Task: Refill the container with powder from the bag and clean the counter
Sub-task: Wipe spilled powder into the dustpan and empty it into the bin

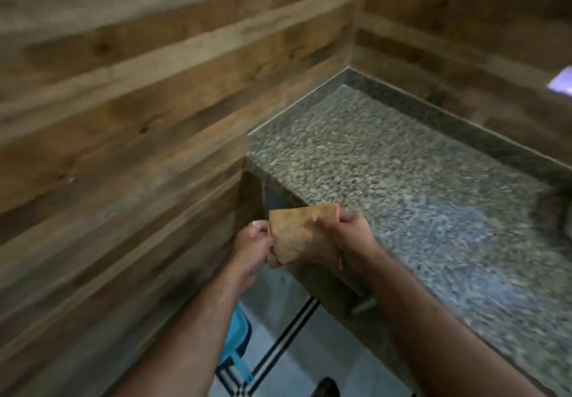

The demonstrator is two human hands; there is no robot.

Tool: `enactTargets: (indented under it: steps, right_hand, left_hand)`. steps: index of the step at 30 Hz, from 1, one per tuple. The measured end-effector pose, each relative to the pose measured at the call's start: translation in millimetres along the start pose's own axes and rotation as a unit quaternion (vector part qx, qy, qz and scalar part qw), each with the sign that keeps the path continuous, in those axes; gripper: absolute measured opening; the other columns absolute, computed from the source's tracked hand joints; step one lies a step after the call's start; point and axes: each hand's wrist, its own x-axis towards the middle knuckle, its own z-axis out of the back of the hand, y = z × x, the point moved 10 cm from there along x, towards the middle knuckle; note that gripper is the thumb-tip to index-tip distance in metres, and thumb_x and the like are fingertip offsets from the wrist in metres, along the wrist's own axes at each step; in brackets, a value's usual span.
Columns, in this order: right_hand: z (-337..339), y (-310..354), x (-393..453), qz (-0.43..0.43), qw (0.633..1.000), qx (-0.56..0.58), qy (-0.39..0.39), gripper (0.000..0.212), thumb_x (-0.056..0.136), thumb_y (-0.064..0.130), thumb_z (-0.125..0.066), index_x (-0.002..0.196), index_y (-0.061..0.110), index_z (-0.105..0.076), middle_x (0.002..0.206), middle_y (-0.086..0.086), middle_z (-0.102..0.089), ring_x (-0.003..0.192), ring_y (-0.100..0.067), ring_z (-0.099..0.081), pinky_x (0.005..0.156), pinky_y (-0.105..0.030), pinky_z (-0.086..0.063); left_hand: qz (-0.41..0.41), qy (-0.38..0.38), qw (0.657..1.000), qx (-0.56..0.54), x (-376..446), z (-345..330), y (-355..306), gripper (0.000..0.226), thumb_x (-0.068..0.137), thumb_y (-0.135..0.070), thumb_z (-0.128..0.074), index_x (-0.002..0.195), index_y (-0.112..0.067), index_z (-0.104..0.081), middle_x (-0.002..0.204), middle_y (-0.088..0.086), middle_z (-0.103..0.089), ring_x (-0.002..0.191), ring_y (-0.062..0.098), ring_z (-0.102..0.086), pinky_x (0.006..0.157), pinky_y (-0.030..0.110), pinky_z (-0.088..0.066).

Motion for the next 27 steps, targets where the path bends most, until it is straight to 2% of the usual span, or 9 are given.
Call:
enactTargets:
  steps: [4, 9, 12, 14, 16, 17, 21, 23, 27]
  right_hand:
    - [82, -15, 8, -0.102, 0.987, 0.116, -0.048, 0.011, 0.092, 0.005, -0.08, 0.102, 0.001, -0.082, 0.101, -0.023, -0.081, 0.091, -0.039, -0.08, 0.082, -0.061, -0.066]
    - [156, -27, 46, -0.146, 0.964, 0.188, -0.116, 0.019, 0.097, 0.0, -0.073, 0.115, -0.004, -0.072, 0.113, -0.024, -0.076, 0.101, -0.041, -0.076, 0.088, -0.059, -0.064]
    - [181, -35, 78, -0.137, 0.964, 0.166, -0.155, 0.029, 0.094, 0.008, -0.079, 0.118, -0.002, -0.068, 0.116, -0.022, -0.074, 0.098, -0.038, -0.076, 0.079, -0.053, -0.067]
    - [198, -41, 93, -0.121, 0.973, 0.03, -0.195, 0.044, 0.092, 0.018, -0.083, 0.129, 0.004, -0.063, 0.115, -0.014, -0.072, 0.092, -0.027, -0.075, 0.075, -0.043, -0.068]
    - [199, -34, 95, -0.085, 0.962, -0.172, -0.194, 0.045, 0.097, 0.029, -0.077, 0.137, 0.016, -0.061, 0.12, -0.004, -0.067, 0.087, -0.012, -0.068, 0.063, -0.023, -0.061]
    - [193, -31, 96, -0.062, 0.94, -0.288, -0.174, 0.04, 0.1, 0.037, -0.071, 0.137, 0.024, -0.063, 0.127, -0.002, -0.064, 0.093, -0.01, -0.065, 0.068, -0.022, -0.058]
    - [153, -47, 99, -0.019, 0.826, -0.562, -0.026, 0.034, 0.101, 0.055, -0.058, 0.133, 0.043, -0.065, 0.142, 0.003, -0.056, 0.129, -0.025, -0.05, 0.108, -0.052, -0.044]
    - [147, -53, 97, -0.016, 0.811, -0.585, -0.002, 0.039, 0.103, 0.053, -0.055, 0.14, 0.042, -0.06, 0.144, 0.001, -0.055, 0.134, -0.028, -0.047, 0.111, -0.053, -0.037]
    - [146, -52, 88, -0.008, 0.807, -0.591, -0.008, 0.05, 0.099, 0.045, -0.06, 0.148, 0.039, -0.053, 0.159, -0.001, -0.046, 0.146, -0.029, -0.041, 0.118, -0.057, -0.032]
  left_hand:
    - [-0.039, 0.032, 0.995, 0.091, 22, -84, -37, 0.033, 0.093, 0.007, -0.061, 0.114, -0.014, -0.074, 0.105, 0.007, -0.082, 0.104, 0.026, -0.078, 0.094, 0.047, -0.063]
    - [-0.094, 0.062, 0.973, 0.203, 75, -168, -85, 0.028, 0.099, -0.002, -0.064, 0.103, -0.03, -0.068, 0.108, 0.0, -0.079, 0.104, 0.019, -0.075, 0.093, 0.039, -0.061]
    - [-0.135, 0.053, 0.941, 0.305, 110, -198, -109, 0.033, 0.1, -0.008, -0.065, 0.128, -0.026, -0.066, 0.126, -0.001, -0.075, 0.12, 0.024, -0.071, 0.103, 0.039, -0.057]
    - [-0.182, 0.049, 0.883, 0.431, 127, -213, -115, 0.051, 0.1, -0.009, -0.063, 0.149, -0.019, -0.057, 0.141, 0.004, -0.068, 0.131, 0.029, -0.065, 0.109, 0.04, -0.053]
    - [-0.259, 0.079, 0.798, 0.538, 133, -232, -114, 0.048, 0.097, -0.009, -0.057, 0.143, -0.02, -0.063, 0.137, 0.007, -0.068, 0.125, 0.032, -0.065, 0.104, 0.043, -0.056]
    - [-0.288, 0.113, 0.76, 0.572, 132, -242, -107, 0.041, 0.095, -0.01, -0.056, 0.132, -0.022, -0.069, 0.129, 0.004, -0.07, 0.119, 0.031, -0.067, 0.099, 0.044, -0.058]
    - [-0.313, 0.21, 0.603, 0.703, 128, -261, -68, 0.026, 0.095, -0.02, -0.058, 0.113, -0.026, -0.075, 0.117, -0.002, -0.07, 0.113, 0.022, -0.062, 0.1, 0.044, -0.054]
    - [-0.328, 0.213, 0.572, 0.721, 129, -264, -61, 0.024, 0.099, -0.029, -0.057, 0.115, -0.022, -0.074, 0.12, 0.0, -0.07, 0.116, 0.023, -0.062, 0.103, 0.043, -0.052]
    - [-0.351, 0.196, 0.561, 0.724, 128, -269, -66, 0.035, 0.102, -0.046, -0.051, 0.115, -0.022, -0.075, 0.119, 0.0, -0.069, 0.115, 0.022, -0.059, 0.107, 0.044, -0.047]
